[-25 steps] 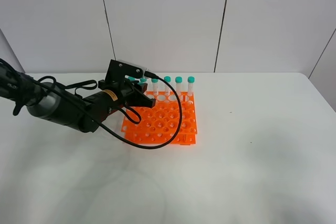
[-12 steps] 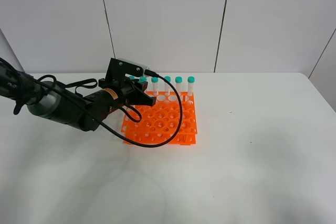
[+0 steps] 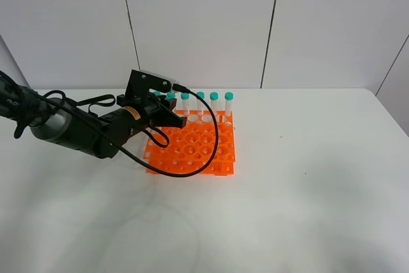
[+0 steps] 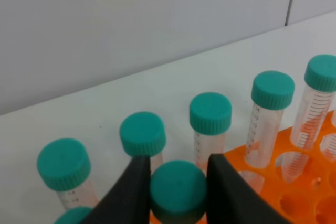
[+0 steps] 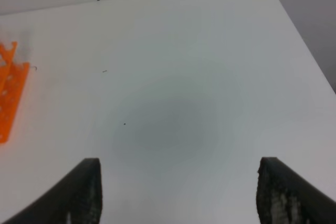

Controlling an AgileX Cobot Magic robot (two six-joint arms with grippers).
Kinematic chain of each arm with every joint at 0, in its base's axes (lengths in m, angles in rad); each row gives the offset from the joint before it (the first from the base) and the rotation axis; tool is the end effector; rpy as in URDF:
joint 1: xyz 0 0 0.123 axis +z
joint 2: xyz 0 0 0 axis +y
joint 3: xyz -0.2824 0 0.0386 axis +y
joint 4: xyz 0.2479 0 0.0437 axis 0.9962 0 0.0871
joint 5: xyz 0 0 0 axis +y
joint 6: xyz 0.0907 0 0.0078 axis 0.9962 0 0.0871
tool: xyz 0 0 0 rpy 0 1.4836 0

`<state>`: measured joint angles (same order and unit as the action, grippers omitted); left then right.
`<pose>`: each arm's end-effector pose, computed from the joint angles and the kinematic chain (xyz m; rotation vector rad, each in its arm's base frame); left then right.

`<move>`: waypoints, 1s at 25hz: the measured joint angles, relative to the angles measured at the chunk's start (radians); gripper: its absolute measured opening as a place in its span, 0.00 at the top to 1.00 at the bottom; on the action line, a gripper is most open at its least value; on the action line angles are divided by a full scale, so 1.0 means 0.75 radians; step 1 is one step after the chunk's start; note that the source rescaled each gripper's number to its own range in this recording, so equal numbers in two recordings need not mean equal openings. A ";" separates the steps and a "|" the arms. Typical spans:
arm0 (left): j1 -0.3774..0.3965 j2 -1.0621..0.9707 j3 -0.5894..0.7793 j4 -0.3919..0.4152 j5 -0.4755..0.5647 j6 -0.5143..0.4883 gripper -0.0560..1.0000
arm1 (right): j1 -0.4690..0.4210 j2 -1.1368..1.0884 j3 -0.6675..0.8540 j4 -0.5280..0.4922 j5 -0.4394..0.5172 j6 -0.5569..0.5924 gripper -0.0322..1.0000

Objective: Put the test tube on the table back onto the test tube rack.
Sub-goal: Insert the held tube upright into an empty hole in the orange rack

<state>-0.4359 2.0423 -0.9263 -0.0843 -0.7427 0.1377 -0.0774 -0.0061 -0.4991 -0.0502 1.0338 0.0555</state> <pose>0.3629 -0.1633 0.1276 0.4327 1.8119 -0.1970 -0.0049 -0.0036 0.2792 0.1353 2.0074 -0.0737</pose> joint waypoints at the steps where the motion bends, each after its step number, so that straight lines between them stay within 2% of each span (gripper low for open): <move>1: 0.000 0.000 0.000 0.003 0.000 0.000 0.95 | 0.000 0.000 0.000 0.000 0.000 0.000 0.20; 25: 0.006 0.000 -0.001 0.028 0.042 0.001 0.95 | 0.000 0.000 0.000 0.000 -0.001 0.000 0.20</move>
<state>-0.4315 2.0423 -0.9271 -0.0633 -0.7116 0.1386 -0.0774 -0.0061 -0.4991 -0.0502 1.0329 0.0555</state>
